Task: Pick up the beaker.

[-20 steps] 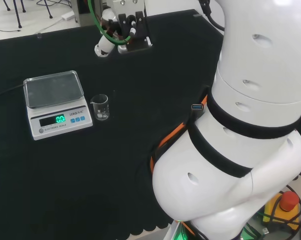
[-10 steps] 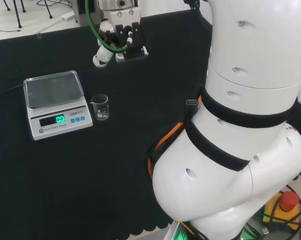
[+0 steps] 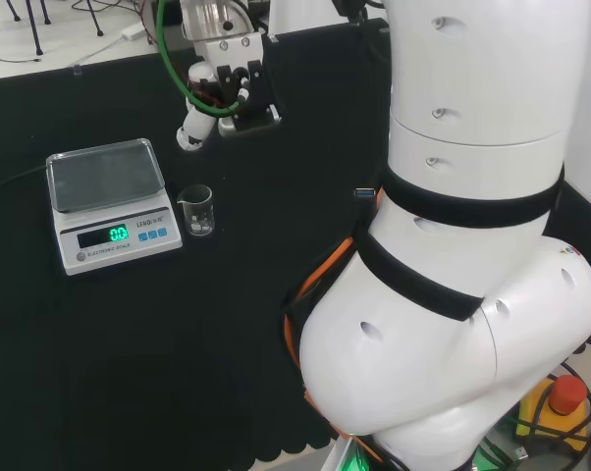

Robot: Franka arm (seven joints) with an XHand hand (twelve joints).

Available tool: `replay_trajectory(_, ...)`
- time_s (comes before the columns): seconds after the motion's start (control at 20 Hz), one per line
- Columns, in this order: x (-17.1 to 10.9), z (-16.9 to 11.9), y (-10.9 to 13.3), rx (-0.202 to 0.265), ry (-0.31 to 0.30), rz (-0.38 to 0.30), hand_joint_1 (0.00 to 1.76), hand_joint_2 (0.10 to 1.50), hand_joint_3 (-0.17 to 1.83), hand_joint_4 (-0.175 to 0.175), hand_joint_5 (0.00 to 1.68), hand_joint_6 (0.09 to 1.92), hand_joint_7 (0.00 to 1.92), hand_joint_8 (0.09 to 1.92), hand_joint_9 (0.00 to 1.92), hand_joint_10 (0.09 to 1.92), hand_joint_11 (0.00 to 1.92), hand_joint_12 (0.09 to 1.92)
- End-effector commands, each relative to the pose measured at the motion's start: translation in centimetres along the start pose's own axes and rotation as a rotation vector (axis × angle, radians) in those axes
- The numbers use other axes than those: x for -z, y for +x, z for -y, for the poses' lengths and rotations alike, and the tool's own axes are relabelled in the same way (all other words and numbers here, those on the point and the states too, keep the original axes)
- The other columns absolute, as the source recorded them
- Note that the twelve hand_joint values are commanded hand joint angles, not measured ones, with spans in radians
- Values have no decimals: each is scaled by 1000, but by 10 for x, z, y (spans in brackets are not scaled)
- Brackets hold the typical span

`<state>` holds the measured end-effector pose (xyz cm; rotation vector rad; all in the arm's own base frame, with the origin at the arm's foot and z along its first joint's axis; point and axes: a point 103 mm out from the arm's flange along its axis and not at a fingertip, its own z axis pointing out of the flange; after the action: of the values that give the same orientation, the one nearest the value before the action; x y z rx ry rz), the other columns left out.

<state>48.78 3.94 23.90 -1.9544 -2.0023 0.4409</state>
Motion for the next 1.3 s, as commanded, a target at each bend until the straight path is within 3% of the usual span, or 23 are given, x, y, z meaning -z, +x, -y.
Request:
replay_trajectory(0.05,-13,-8,1,-4,27,-7,794,724,522,-59,346,451,490,723,680,753,230,1419)
replay_trajectory(0.55,-33,-15,4,-16,48,13,800,695,516,-65,280,432,414,743,605,788,196,1430)
replay_trajectory(0.65,-38,-18,6,-11,85,18,771,662,491,-64,243,405,357,757,551,815,164,1443)
replay_trajectory(0.95,-54,-29,10,-10,154,13,685,632,329,-59,104,131,51,748,266,874,18,1464)
replay_trajectory(1.0,-56,-30,10,-9,158,11,677,630,309,-56,75,93,25,658,205,866,8,1442)
replay_trajectory(1.15,-63,-28,10,-19,97,-58,655,627,260,-46,12,87,2,304,41,809,0,1323)
replay_trajectory(1.3,-73,-21,9,-56,-26,-152,666,670,207,-52,16,87,19,385,76,844,0,1343)
